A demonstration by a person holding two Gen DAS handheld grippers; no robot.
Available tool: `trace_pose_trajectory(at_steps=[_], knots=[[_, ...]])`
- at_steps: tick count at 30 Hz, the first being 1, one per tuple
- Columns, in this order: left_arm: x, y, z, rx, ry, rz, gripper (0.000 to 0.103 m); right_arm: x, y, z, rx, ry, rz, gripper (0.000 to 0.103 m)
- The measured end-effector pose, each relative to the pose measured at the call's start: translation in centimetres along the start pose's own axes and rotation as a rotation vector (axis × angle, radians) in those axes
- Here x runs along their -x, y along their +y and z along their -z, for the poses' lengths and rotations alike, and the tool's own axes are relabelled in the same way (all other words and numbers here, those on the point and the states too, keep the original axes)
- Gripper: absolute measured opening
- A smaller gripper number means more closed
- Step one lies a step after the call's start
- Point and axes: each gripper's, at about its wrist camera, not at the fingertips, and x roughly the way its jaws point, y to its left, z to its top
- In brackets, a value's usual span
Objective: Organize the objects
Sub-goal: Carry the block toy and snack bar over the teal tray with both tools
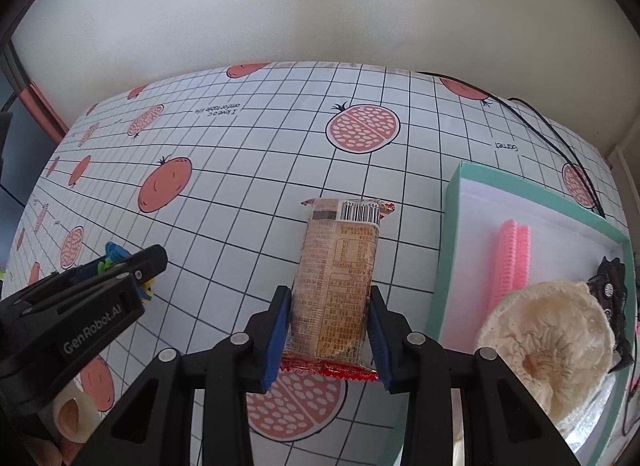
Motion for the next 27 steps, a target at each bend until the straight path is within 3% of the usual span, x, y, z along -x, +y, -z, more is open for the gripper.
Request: trace_pose_trajectory(at_steps=[9, 16, 27], knots=[[3.4, -0.6, 0.7, -0.016, -0.034, 0.03, 0.039, 2.9, 0.4, 0.8, 0.026, -0.012, 0.047, 0.039], [6.8, -1.7, 1.8, -0.093, -0.087, -0.008, 0.039, 6.2, 0.4, 1.4, 0.026, -0.033, 0.05, 0.039], [11.9, -2.5, 4.9, -0.134, -0.133, 0.073, 0.039, 13.0, -0.7, 4.4, -0.039, -0.109, 0.11, 0.039]])
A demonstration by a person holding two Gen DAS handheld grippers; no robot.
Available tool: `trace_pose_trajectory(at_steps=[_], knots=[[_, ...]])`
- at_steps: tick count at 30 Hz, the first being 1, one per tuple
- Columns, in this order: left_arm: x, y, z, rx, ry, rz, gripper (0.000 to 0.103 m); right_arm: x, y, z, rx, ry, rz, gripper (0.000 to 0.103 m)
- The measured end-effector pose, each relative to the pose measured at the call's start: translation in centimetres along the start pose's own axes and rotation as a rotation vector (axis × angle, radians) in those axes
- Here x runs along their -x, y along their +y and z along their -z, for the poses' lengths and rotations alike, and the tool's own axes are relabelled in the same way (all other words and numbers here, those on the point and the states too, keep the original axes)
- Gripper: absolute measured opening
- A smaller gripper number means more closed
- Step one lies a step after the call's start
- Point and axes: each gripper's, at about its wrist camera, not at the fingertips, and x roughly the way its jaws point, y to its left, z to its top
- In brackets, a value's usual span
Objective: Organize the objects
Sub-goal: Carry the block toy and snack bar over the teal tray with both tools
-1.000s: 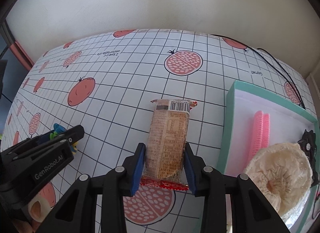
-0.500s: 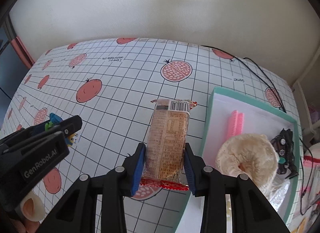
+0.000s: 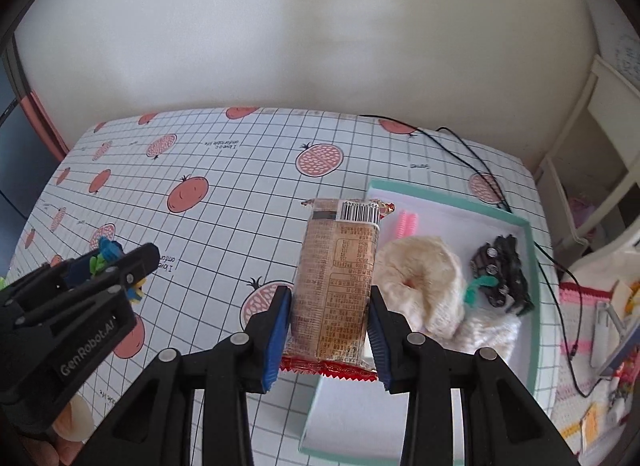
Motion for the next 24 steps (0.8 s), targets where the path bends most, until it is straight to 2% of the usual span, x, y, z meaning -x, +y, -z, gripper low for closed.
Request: trace_pose_trajectory(at_steps=[9, 16, 24], knots=[[2.4, -3.0, 2.7, -0.067, -0.021, 0.047, 0.039, 3.5, -2.8, 3.5, -0.051, -0.015, 0.027, 0.039], [2.4, -5.7, 3.6, -0.095, -0.018, 0.094, 0.039, 3.6, -7.4, 5.7, -0.12, 0.01, 0.064, 0.039], [0.9, -11.0, 5.4, -0.195, 0.014, 0.156, 0.039, 2.1, -12.2, 7.7, -0.18, 0.075, 0.14, 0.039]])
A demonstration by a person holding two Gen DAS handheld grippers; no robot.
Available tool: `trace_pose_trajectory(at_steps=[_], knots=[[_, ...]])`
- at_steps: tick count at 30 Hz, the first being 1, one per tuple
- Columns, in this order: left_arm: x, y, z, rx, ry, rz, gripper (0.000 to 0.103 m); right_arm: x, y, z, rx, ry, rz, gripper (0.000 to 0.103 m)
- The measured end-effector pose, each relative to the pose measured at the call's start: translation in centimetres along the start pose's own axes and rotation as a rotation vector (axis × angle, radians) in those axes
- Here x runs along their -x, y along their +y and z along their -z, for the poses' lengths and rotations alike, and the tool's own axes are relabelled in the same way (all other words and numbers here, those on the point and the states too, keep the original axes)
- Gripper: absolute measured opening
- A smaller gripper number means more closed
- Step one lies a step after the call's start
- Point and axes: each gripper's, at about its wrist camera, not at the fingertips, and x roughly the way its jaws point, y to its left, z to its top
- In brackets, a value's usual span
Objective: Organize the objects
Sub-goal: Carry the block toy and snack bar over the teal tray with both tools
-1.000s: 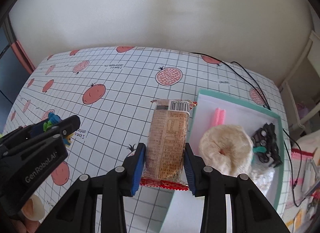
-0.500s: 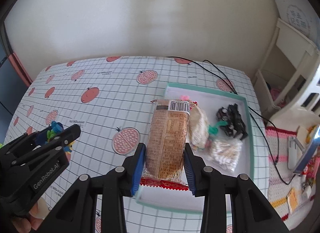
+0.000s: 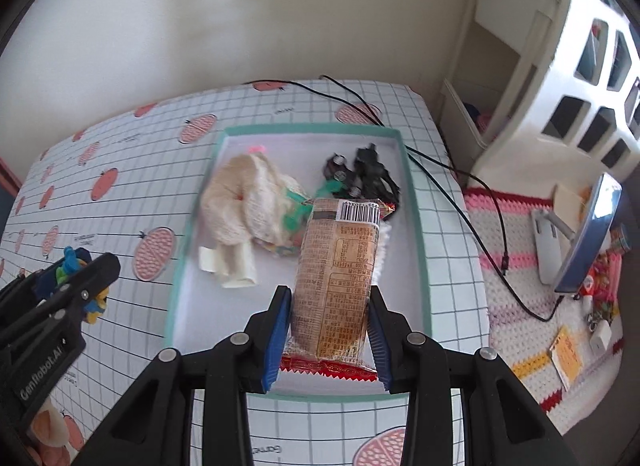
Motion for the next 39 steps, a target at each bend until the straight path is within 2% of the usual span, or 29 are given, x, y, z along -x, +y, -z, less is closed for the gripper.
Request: trace_pose_trajectory(at_steps=[6, 10, 26, 29, 31, 39], knots=[[-1.4, -2.9, 0.4, -0.02, 0.031, 0.047, 0.039, -0.4, -2.4, 0.4, -0.056, 0.011, -0.003, 0.039], [-2.4, -3.9, 0.6, -0.009, 0.054, 0.05, 0.039, -0.8, -2.8, 0.5, -0.063, 0.017, -0.003, 0.039], [-6.8, -4.4, 2.0, -0.003, 0.166, 0.009, 0.039, -5.8, -2.6, 1.8, -0.041, 0.131, -0.002, 0.039], [-7.5, -4.6, 2.4, -0.01, 0.187, 0.004, 0.039, -6.5, -2.7, 2.0, -0.011, 0.142, 0.002, 0.039], [-7.8, -4.6, 2.6, -0.013, 0.198, -0.001, 0.039, -6.8, -2.9, 2.1, 0.054, 0.148, -0.03, 0.039], [-8.9, -5.1, 3.2, -0.036, 0.227, -0.022, 0.039, -7.7, -3.2, 2.6, 0.057, 0.177, -0.035, 0.039]])
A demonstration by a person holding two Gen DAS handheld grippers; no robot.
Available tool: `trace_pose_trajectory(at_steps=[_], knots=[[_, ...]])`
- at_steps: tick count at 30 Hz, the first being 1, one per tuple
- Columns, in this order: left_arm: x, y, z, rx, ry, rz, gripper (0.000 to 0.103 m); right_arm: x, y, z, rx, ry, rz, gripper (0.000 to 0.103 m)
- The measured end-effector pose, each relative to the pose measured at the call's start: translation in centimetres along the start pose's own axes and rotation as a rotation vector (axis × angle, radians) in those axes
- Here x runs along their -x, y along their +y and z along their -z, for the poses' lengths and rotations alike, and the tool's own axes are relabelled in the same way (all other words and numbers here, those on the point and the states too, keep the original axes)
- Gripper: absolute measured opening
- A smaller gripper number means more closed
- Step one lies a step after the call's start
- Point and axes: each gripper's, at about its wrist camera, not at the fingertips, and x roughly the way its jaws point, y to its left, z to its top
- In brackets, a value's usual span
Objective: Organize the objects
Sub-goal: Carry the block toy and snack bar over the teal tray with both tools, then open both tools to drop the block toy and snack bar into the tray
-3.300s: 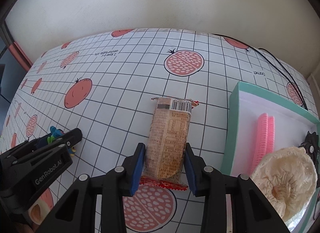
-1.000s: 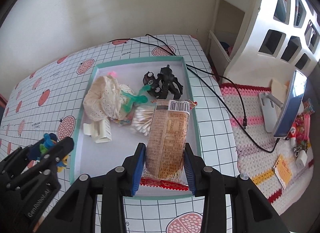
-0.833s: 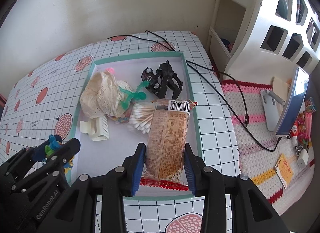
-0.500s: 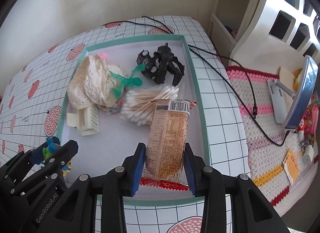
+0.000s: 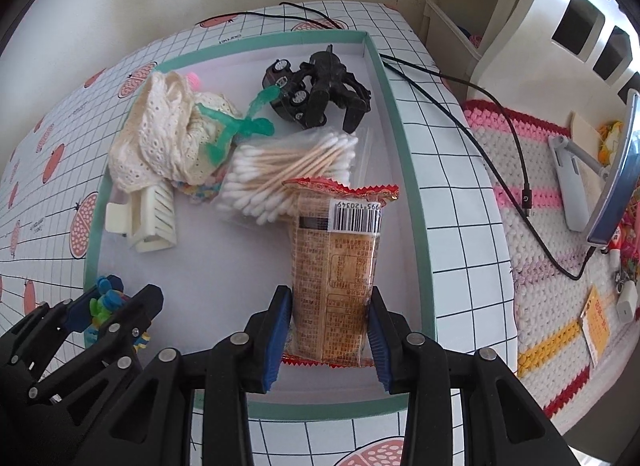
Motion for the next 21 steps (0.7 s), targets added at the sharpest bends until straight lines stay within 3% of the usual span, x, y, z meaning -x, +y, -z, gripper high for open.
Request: trace_pose_trajectory(at_steps=[11, 12, 21], knots=[[-0.37, -0.36, 0.1, -0.019, 0.009, -0.013, 0.039, -0.22, -0.35, 0.22, 0.002, 0.004, -0.021, 0.039], [-0.33, -0.31, 0.07, -0.018, 0.01, -0.012, 0.039, -0.27, -0.42, 0.19, 0.084, 0.008, -0.047, 0.039], [0.08, -0.22, 0.01, -0.012, 0.016, 0.018, 0.039, -0.42, -0.53, 0.1, 0.104, 0.004, -0.042, 0.04]])
